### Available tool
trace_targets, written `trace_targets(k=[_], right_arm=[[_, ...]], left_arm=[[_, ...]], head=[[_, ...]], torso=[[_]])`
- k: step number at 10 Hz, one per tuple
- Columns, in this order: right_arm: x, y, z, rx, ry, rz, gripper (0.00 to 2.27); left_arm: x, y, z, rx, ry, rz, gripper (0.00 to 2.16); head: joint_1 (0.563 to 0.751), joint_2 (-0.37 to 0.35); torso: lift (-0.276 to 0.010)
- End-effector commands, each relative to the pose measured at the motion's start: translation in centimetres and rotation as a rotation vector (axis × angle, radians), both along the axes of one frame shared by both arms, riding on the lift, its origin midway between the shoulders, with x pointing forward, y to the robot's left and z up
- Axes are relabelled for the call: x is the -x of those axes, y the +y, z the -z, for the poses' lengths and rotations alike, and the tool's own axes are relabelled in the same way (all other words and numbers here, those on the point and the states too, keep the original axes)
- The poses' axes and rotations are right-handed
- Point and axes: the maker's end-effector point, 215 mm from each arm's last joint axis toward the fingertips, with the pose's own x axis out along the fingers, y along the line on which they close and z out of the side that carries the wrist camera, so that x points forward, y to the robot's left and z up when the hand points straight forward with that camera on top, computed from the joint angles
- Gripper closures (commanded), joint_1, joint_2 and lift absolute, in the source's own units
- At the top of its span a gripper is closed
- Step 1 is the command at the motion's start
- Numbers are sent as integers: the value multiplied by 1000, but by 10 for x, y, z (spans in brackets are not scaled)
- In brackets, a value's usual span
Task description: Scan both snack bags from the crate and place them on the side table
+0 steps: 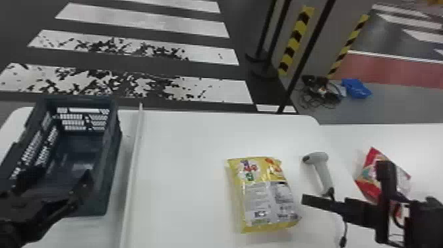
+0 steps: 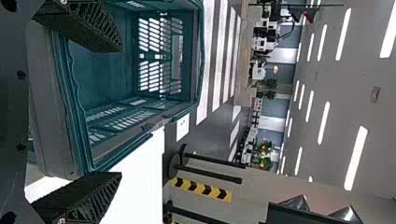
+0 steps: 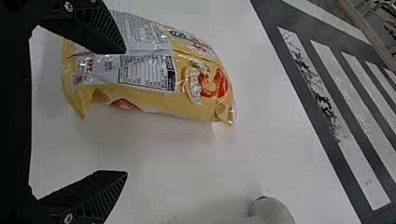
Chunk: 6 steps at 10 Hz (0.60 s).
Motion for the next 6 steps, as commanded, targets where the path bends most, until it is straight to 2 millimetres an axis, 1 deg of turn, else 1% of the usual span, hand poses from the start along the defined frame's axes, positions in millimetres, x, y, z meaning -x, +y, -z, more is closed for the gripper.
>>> trace_targets(k=[1,3,4,6], right_arm=[[0,13,4,-30,10,-30,83],[2,29,14,-65,32,-68,83],[2,32,20,-64,43,-81,83],[2,41,25,-79,49,-106,83]], left_arm=[[0,0,0,1,-1,0,36],[0,0,1,1,1,0,36],[1,0,3,1,3,1,36],[1,1,5,0,8,-1,36]], head=[[695,-217],[695,-191],[695,-184],[695,-168]], torso=[[-95],[-95],[-95],[-95]])
